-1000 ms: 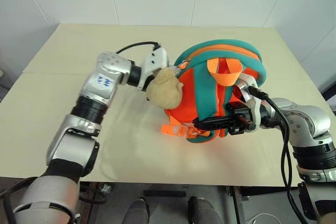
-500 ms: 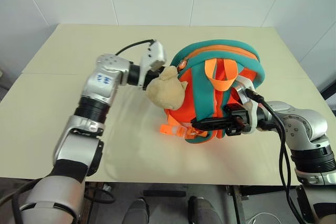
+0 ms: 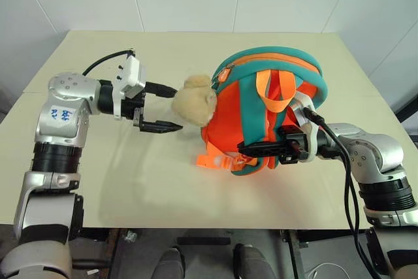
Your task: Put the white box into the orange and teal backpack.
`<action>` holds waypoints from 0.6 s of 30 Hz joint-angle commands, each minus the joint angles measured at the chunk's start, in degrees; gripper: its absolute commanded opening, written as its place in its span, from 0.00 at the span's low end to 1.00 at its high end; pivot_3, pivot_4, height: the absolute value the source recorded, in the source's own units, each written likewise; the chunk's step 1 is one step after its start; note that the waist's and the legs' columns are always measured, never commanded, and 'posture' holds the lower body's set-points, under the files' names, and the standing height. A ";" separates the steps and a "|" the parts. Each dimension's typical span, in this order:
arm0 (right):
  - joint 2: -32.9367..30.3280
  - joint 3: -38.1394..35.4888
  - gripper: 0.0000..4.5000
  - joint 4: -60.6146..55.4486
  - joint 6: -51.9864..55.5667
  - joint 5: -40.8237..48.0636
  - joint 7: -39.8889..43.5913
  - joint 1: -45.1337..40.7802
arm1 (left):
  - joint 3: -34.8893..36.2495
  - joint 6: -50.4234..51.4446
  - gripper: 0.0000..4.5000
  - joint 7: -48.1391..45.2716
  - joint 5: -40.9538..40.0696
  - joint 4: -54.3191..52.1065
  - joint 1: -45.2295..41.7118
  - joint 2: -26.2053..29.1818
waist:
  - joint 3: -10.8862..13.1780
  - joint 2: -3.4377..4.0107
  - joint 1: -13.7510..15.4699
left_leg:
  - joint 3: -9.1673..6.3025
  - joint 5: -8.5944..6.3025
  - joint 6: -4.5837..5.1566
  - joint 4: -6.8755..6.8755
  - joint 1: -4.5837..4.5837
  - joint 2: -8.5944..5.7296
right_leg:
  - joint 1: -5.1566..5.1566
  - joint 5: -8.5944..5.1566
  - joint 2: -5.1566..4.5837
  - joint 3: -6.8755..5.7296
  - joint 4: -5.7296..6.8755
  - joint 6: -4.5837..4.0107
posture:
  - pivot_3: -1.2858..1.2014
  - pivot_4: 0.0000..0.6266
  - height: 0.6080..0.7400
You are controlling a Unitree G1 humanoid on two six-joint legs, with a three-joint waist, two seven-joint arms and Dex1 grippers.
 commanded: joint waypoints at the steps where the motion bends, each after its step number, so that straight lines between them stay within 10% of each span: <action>1: 0.54 0.40 0.04 -0.32 -1.16 -0.48 0.94 -1.19 | 1.03 -1.29 1.00 4.17 0.10 -1.11 0.15 -1.32 | 0.00 0.00 0.03 | -0.01 0.02 0.02 0.00 0.00 0.00 | 0.00 0.00 0.00 0.00 0.01 0.00 | 0.52 0.24 1.00; 5: 0.66 0.43 0.04 -0.43 -1.29 -0.86 1.05 -1.15 | 0.48 -3.68 0.86 4.44 0.73 2.24 -0.70 -1.72 | 0.00 0.00 -0.11 | -0.01 0.06 0.02 0.02 0.07 0.00 | 0.01 0.02 0.01 0.01 0.13 -0.02 | 0.52 0.24 1.00; 18: 0.63 -0.78 0.04 -2.01 -1.51 -0.65 -0.72 0.79 | -0.65 -21.40 0.01 8.28 7.59 24.46 -7.95 -4.87 | 0.00 0.00 0.02 | 0.00 0.06 0.02 -0.01 0.16 0.00 | 0.02 0.01 0.04 0.07 0.20 -0.04 | 0.52 0.24 1.00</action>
